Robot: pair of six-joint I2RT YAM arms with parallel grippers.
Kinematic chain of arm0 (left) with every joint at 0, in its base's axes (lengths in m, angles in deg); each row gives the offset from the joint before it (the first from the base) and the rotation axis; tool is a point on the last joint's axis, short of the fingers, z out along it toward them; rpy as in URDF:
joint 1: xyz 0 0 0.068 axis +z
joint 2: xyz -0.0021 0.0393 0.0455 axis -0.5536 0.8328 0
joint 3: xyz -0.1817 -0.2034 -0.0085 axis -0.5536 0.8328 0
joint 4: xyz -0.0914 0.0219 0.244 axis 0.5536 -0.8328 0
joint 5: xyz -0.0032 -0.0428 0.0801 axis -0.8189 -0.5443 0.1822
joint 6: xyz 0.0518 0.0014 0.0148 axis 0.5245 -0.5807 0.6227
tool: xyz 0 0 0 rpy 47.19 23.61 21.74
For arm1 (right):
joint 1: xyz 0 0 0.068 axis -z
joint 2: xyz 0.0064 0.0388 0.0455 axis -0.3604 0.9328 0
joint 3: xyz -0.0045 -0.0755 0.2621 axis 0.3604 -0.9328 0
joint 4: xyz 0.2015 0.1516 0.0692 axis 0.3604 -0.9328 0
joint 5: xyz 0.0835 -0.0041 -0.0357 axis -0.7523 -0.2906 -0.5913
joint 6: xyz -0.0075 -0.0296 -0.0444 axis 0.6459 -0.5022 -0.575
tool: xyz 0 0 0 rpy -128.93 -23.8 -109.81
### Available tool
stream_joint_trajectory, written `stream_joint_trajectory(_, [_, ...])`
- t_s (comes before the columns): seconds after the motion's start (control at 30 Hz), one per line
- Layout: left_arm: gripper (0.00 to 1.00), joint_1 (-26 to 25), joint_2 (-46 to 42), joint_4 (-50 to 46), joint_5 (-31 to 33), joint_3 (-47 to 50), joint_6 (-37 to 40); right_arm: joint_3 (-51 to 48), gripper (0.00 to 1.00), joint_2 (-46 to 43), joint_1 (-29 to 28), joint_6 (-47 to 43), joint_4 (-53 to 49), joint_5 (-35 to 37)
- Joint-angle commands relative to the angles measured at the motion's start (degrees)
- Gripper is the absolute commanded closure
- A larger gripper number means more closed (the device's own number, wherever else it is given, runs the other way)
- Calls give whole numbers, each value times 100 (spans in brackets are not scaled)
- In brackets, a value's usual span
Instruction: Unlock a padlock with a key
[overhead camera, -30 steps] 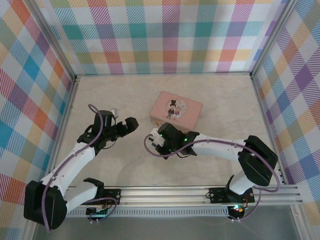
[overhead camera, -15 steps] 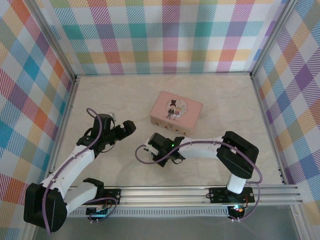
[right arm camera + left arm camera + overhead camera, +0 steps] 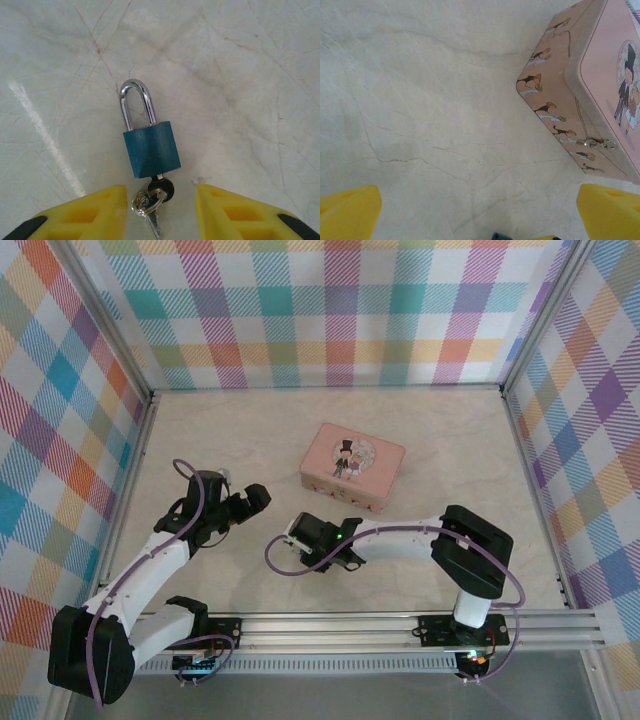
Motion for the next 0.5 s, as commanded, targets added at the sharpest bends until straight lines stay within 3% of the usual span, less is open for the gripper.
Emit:
stream_joint_trajectory(0.0, [0, 105, -93, 16, 29, 57, -49, 41, 55, -359, -34, 141, -87, 156])
stream_joint_trajectory(0.2, [0, 105, -50, 31, -5, 6, -33, 32, 43, -684, 127, 411, -98, 65])
stream_joint_trajectory(0.23, [0, 105, -35, 24, -7, -16, -26, 34, 33, -740, 169, 459, -90, 47])
stream_joint_trajectory(0.27, [0, 105, -16, 20, -22, -38, -16, 24, 0, -799, 221, 487, -73, 17])
stream_joint_trajectory(0.47, [0, 105, 24, -43, 25, -220, 144, 14, 0, -1256, 560, 746, 169, -99])
